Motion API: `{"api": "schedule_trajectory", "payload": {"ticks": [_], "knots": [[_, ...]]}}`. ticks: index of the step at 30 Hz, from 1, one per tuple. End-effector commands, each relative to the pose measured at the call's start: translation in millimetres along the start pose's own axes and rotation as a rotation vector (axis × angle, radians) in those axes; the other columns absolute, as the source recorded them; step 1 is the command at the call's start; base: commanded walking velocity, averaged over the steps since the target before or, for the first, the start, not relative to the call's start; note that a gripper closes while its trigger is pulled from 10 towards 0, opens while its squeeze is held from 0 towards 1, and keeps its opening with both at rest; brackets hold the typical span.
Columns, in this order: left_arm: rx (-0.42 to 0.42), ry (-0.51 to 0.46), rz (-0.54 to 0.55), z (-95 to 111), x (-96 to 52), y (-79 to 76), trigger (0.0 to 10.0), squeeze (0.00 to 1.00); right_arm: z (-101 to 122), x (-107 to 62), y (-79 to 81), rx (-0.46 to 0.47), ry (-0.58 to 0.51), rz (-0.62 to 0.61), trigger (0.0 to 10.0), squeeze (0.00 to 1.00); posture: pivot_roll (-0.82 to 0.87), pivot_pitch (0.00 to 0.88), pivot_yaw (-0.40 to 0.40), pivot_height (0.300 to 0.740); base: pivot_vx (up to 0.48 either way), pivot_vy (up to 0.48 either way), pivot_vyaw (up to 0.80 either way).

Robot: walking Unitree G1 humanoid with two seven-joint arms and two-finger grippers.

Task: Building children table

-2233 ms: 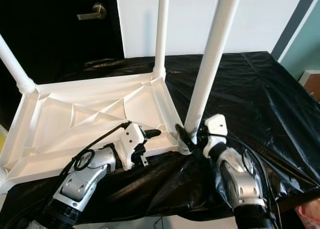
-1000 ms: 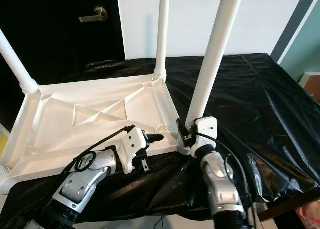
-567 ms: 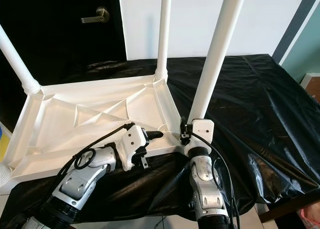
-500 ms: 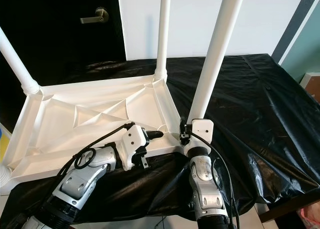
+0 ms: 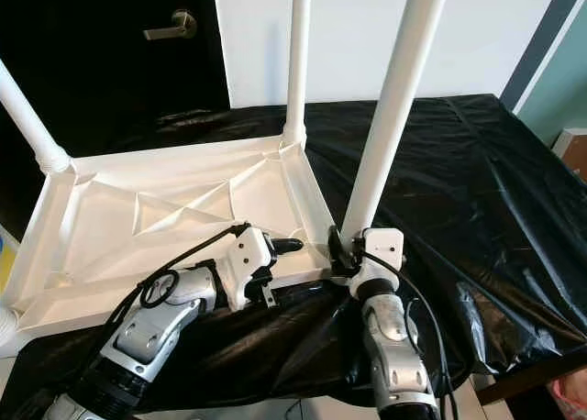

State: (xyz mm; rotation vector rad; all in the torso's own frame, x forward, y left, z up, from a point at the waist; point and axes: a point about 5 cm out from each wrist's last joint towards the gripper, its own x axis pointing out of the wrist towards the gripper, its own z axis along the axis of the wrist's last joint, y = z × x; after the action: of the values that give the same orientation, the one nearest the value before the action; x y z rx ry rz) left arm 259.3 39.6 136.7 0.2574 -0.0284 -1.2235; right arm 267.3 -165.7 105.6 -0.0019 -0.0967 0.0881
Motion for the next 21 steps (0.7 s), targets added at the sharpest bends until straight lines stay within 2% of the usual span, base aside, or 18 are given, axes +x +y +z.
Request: {"api": "schedule_trajectory", "payload": {"ticks": [1, 3, 4, 5, 6, 7, 8, 10, 15, 16, 17, 18, 19, 21], "knots": [[0.003, 0.006, -0.002, -1, 0.3, 1.5, 10.0, 0.0, 3, -1.6, -5.8, 0.012, -0.023, -0.001, 10.0, 1.0, -0.04, 0.0, -0.002, 0.74, 0.0, 0.0, 0.0], [0.005, 0.008, -0.001, -2, -0.6, 2.3, 10.0, 0.0, 5, -0.3, -11.0, 0.001, -0.025, 0.063, 10.0, 1.0, -0.04, 0.0, -0.004, 0.74, 0.0, 0.0, 0.0], [0.004, 0.012, -0.004, -2, -1.4, 2.1, 10.0, 0.0, 7, 1.3, -13.0, -0.008, -0.028, 0.107, 10.0, 0.07, -0.04, 0.0, -0.005, 0.74, 0.0, 0.0, 0.0], [0.004, 0.012, -0.004, -2, -1.4, 2.1, 10.0, 0.0, 7, 1.3, -13.0, -0.008, -0.028, 0.107, 10.0, 0.07, -0.04, 0.0, -0.005, 0.74, 0.0, 0.0, 0.0], [0.007, 0.019, -0.012, -4, -2.2, 1.1, 10.0, 0.0, 9, 4.0, -13.4, -0.023, -0.033, 0.18, 10.0, 0.0, -0.04, 0.0, -0.004, 0.74, 0.0, 0.0, 0.0], [0.005, 0.021, -0.019, -4, -2.6, 0.3, 10.0, 0.0, 11, 7.2, -12.3, -0.02, -0.026, 0.268, 10.0, 0.0, -0.04, 0.0, -0.005, 0.74, 0.0, 0.0, 0.0], [0.005, 0.021, -0.019, -4, -2.6, 0.3, 10.0, 0.0, 11, 7.2, -12.3, -0.02, -0.026, 0.268, 10.0, 0.0, -0.04, 0.0, -0.005, 0.74, 0.0, 0.0, 0.0], [0.002, 0.018, -0.028, -3, -2.3, -0.7, 10.0, 0.0, 13, 12.4, -9.4, -0.046, -0.018, 0.399, 10.0, 0.0, -0.04, 0.0, -0.01, 0.74, 0.0, 0.0, 0.0], [0.007, 0.014, -0.028, -2, -0.6, -0.7, 10.0, 0.0, 13, 18.5, -8.9, -0.082, -0.005, 0.466, 10.0, 0.0, -0.03, 0.0, -0.019, 0.74, 0.0, 0.0, 0.0], [0.009, 0.012, -0.025, -2, 0.1, -0.5, 10.0, 0.0, 13, 21.2, -9.7, -0.093, -0.001, 0.487, 3.5, 0.0, -0.03, 0.0, -0.024, 0.74, 0.0, 0.0, 0.0], [0.009, 0.012, -0.025, -2, 0.1, -0.5, 10.0, 0.0, 13, 21.2, -9.7, -0.093, -0.001, 0.487, 3.5, 0.0, -0.03, 0.0, -0.024, 0.74, 0.0, 0.0, 0.0], [0.009, 0.012, -0.023, -2, 0.6, -0.6, 10.0, 0.0, 13, 22.7, -10.7, -0.1, 0.001, 0.496, 1.2, 0.0, -0.03, 0.0, -0.029, 0.74, 0.0, 0.0, 0.0], [0.008, 0.009, -0.019, -2, 0.9, -0.4, 10.0, 0.0, 13, 23.2, -11.9, -0.107, 0.008, 0.503, 0.0, 0.0, -0.03, 0.0, -0.034, 0.74, 0.0, 0.0, 0.0], [0.008, 0.009, -0.019, -2, 0.9, -0.4, 10.0, 0.0, 13, 23.2, -11.9, -0.107, 0.008, 0.503, 0.0, 0.0, -0.03, 0.0, -0.034, 0.74, 0.0, 0.0, 0.0]]}}
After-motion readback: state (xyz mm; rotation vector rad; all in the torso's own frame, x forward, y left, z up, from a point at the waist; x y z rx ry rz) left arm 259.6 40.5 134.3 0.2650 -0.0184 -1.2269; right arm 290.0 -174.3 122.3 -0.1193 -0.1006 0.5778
